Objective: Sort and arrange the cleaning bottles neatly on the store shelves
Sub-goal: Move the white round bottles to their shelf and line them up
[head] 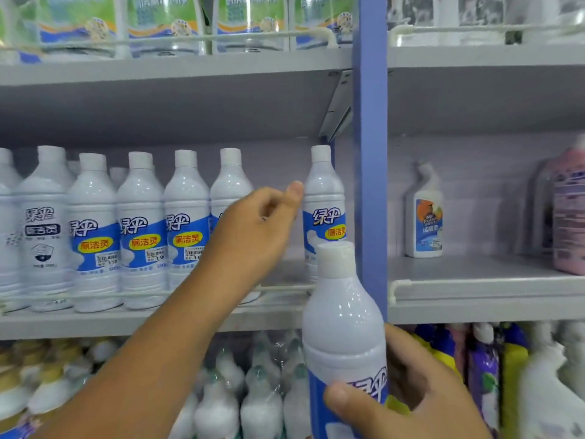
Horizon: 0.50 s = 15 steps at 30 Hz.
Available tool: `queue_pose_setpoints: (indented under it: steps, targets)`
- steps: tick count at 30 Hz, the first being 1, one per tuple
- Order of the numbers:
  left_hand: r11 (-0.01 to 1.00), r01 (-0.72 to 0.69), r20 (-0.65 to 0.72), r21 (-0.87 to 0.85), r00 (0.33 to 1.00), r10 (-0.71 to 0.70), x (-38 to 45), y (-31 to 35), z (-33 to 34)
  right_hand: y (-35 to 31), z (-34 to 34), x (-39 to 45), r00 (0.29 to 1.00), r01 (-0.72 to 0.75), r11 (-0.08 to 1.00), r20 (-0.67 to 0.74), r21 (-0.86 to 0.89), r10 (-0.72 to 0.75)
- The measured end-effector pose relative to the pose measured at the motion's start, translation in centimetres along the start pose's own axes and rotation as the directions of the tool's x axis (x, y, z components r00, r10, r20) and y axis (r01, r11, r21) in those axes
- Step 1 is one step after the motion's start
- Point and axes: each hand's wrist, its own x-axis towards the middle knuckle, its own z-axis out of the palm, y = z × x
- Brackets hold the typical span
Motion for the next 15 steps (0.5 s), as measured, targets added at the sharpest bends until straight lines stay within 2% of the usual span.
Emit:
queue_pose_setpoints:
  steps: [2,4,5,7,11,15]
  targets:
    - [0.974,0.043,0.119,-0.224,0.993,-0.017,-2.0,1.7,-2.8,-1.0,0.6,0.7,0.997,0.076,0.997,0.008,0.034,-0.076]
    - [0.957,0.058,0.275,-0.285,0.961,0.023,-3.6,2.8,-4.5,-2.3,1.8,2.5,0.987,0.156,0.986,-0.044,0.056,-0.153]
    - [0.958,0.028,0.290,-0.286,0.955,0.059,-4.0,3.1,-4.9,-2.8,2.3,3.3,0.983,0.173,0.984,-0.076,0.047,-0.170]
    - [0.959,-0.028,0.241,-0.283,0.965,0.099,-4.0,3.3,-5.2,-3.6,3.3,4.6,0.974,0.209,0.978,-0.098,0.027,-0.206]
    - [0.983,-0.023,0.179,-0.182,0.982,0.056,-2.1,3.7,-5.4,-4.0,4.6,6.2,0.965,0.226,0.972,-0.126,-0.060,-0.231]
    - [0.996,-0.039,0.184,-0.081,0.982,0.053,0.0,4.2,-5.8,-4.3,4.5,7.4,0.969,0.213,0.965,-0.094,-0.152,-0.229]
